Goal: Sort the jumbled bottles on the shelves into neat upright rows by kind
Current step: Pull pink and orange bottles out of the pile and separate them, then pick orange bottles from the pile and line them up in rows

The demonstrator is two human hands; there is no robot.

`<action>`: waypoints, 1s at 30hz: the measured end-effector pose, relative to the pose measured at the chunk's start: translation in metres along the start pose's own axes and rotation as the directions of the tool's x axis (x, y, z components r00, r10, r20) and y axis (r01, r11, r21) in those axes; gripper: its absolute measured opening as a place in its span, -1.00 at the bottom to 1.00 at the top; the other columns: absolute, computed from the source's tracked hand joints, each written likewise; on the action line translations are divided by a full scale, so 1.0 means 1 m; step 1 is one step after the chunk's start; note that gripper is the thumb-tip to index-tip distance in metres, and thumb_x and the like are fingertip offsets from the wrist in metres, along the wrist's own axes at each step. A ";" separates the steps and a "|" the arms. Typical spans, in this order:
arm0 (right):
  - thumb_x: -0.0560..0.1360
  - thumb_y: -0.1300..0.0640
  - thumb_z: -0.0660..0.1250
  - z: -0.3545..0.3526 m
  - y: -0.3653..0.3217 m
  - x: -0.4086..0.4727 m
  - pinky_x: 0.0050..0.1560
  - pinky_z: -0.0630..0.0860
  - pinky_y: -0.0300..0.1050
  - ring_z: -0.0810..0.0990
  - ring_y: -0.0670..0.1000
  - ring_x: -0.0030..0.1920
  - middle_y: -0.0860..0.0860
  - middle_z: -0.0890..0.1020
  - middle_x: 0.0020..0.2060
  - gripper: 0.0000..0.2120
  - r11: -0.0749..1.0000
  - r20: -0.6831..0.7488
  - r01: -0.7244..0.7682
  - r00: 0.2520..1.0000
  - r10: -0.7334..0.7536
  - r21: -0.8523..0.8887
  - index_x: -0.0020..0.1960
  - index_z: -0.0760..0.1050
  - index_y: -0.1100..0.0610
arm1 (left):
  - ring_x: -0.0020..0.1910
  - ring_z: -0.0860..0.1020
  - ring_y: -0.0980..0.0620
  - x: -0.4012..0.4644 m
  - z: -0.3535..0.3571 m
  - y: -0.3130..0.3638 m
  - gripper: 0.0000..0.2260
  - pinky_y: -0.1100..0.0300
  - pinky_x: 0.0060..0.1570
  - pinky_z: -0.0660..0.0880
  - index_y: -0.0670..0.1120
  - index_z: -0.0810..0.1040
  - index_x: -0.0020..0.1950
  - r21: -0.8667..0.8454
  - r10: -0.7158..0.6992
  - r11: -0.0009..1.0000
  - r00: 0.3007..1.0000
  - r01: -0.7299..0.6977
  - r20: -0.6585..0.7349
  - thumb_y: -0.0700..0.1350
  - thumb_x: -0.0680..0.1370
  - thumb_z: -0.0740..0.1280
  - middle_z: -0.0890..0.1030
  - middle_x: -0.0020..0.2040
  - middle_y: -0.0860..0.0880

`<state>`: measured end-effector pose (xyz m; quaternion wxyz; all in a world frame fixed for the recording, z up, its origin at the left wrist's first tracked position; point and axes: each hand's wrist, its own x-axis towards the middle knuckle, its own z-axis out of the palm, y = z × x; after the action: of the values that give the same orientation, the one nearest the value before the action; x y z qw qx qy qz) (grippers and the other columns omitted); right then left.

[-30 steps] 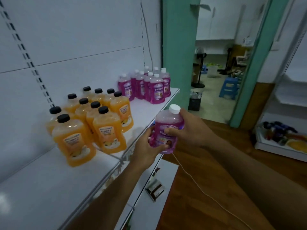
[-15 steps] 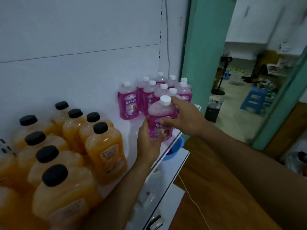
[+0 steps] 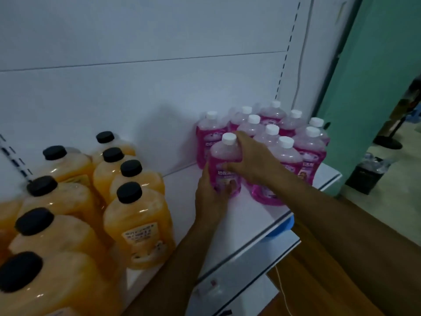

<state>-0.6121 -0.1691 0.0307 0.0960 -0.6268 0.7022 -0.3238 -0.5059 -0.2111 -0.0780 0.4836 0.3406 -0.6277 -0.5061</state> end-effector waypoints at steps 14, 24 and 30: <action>0.46 0.20 0.41 0.023 0.009 -0.001 0.53 -0.05 -0.06 -0.09 0.09 0.55 0.15 -0.02 0.55 -0.08 0.992 -0.113 0.117 0.987 -0.112 0.039 0.56 -0.16 0.19 | 0.10 0.52 0.14 -0.004 -0.003 -0.007 -0.51 0.26 0.08 0.44 0.18 0.27 0.45 0.406 -0.103 0.909 0.995 0.097 -0.006 0.04 0.56 0.35 0.50 0.15 0.20; 0.49 0.01 0.38 0.022 -0.007 -0.021 0.48 0.10 0.09 0.05 0.22 0.54 0.17 0.10 0.54 -0.32 0.911 -0.210 0.317 0.903 -0.375 -0.265 0.51 0.18 0.14 | 0.41 0.36 0.10 -0.055 -0.017 0.007 -0.46 0.24 0.35 0.26 0.10 0.26 0.51 0.577 -0.112 0.805 0.991 0.135 -0.076 0.17 0.56 0.28 0.34 0.47 0.15; 0.55 0.14 0.29 0.044 -0.020 -0.049 0.41 0.29 0.06 0.25 0.12 0.47 0.12 0.30 0.46 -0.48 0.900 -0.072 0.435 0.899 -0.432 0.024 0.47 0.24 0.17 | 0.24 0.51 0.16 -0.108 -0.045 0.029 -0.66 0.22 0.24 0.46 0.00 0.54 0.33 0.543 -0.074 0.831 0.992 0.118 -0.103 0.07 0.58 0.29 0.56 0.29 0.11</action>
<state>-0.5621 -0.1375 -0.0051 0.0112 -0.7543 0.5414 -0.3713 -0.4289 -0.1185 -0.0772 0.3639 0.5153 -0.7090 -0.3153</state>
